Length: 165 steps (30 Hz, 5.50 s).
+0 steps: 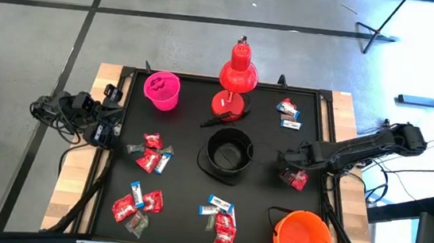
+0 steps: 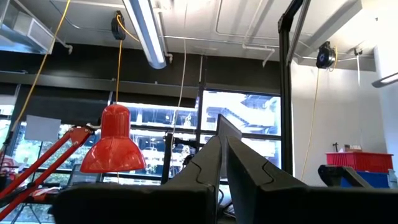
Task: Organize candy in baskets
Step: Put the red gummy into the pink bucket
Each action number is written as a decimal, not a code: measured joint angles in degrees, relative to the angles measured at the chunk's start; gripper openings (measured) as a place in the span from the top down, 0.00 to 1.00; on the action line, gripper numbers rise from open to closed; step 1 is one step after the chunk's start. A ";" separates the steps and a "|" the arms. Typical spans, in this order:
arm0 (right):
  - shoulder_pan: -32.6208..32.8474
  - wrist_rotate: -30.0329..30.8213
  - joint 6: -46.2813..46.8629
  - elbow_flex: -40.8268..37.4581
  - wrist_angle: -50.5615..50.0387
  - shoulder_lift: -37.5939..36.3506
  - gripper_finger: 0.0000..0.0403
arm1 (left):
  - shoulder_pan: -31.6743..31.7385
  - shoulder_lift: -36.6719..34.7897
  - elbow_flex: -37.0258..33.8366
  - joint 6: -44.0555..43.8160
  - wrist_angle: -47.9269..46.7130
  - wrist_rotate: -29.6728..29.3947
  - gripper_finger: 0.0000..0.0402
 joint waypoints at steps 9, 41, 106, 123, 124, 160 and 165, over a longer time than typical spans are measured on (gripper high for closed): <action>0.00 1.17 2.52 0.02 -0.22 -9.04 0.96 | -0.02 0.00 0.00 0.00 -0.02 0.00 0.96; -0.02 14.59 -30.42 17.77 40.03 -12.99 0.99 | -0.02 0.02 0.00 0.01 4.05 -0.36 0.96; -6.43 -4.50 -39.35 26.60 78.19 15.25 0.99 | 11.49 73.11 32.39 -12.22 5.05 2.07 0.47; -6.43 -4.46 -39.15 26.60 78.53 15.41 0.99 | 11.63 73.50 32.37 -12.02 4.75 1.95 0.94; -6.43 -4.11 -39.02 26.60 78.53 15.41 0.99 | 11.63 73.26 32.37 -12.02 4.37 1.94 0.97; -6.40 7.75 -42.59 26.60 57.84 3.59 0.42 | 54.81 52.47 32.33 -20.03 -52.67 -4.10 0.99; -6.40 7.77 -42.61 26.60 56.56 2.76 0.42 | 62.17 56.57 32.33 -18.34 -53.34 8.61 0.93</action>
